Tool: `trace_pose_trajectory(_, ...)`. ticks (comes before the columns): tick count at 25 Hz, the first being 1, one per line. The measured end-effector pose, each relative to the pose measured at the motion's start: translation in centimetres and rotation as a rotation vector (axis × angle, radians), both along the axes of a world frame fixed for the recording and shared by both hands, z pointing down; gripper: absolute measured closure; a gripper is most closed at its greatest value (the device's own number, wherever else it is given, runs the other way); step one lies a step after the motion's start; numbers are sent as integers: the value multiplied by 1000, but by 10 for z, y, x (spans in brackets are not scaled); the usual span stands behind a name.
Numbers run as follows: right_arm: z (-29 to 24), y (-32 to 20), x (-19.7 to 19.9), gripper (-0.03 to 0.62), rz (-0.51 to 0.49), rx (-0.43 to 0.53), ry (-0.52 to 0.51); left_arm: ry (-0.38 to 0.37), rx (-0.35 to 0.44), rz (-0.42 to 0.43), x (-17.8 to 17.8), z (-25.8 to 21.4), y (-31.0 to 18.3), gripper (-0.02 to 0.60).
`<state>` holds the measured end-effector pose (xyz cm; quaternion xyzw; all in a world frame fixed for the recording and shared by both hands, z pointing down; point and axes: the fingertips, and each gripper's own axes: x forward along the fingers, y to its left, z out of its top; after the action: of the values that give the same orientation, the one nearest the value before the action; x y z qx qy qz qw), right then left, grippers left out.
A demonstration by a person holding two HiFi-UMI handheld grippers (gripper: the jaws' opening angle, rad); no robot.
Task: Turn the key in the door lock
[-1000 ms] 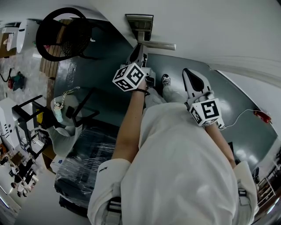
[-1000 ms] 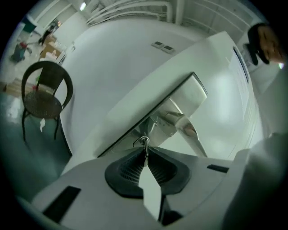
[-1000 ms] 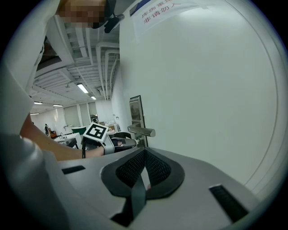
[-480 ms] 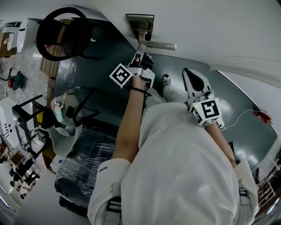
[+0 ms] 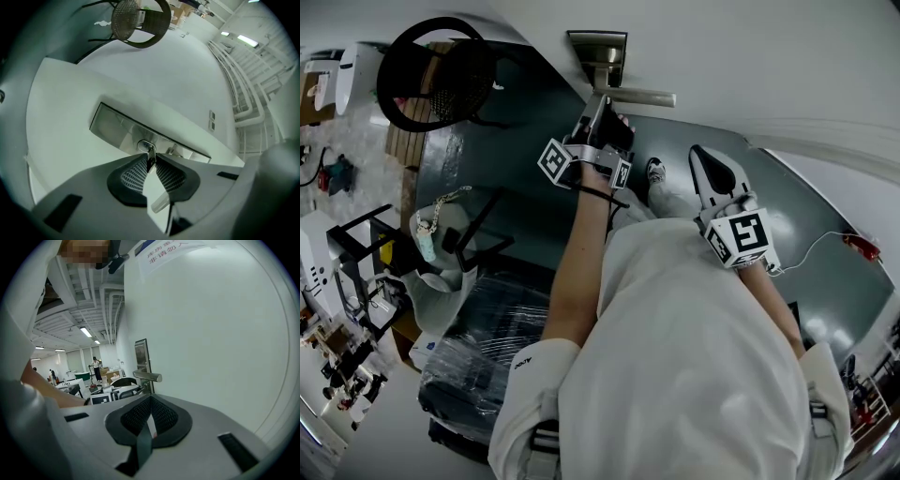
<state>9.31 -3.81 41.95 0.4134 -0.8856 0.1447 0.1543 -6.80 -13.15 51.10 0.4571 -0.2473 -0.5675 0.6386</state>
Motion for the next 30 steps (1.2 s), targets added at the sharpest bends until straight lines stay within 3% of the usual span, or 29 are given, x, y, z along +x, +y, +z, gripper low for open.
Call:
trace_pose_trajectory(4, 1, 1, 0, 599, 0, -3, 3, 114, -32, -27, -1, 2, 0, 531)
trace_pose_trajectory(10, 2, 1, 1, 598, 8, -4, 2, 200, -30, -26, 0, 4, 0, 531)
trace_pose_trajectory(14, 3, 1, 1, 598, 5, -5, 4, 353, -71, -54, 1, 7, 0, 531)
trace_pose_trajectory(15, 3, 1, 1, 598, 3, -3, 6, 362, -62, -54, 1, 7, 0, 531)
trace_pose_trajectory(20, 2, 0, 2, 597, 9, -3, 2, 156, 5, 26, -1, 3, 1, 535)
trace_pose_trajectory(26, -1, 0, -1, 599, -14, -2, -2, -17, 109, 122, 18, -17, 4, 529)
trace_pose_trajectory(30, -1, -1, -1, 598, -20, -1, -3, -93, 86, 146, 20, -10, 12, 529)
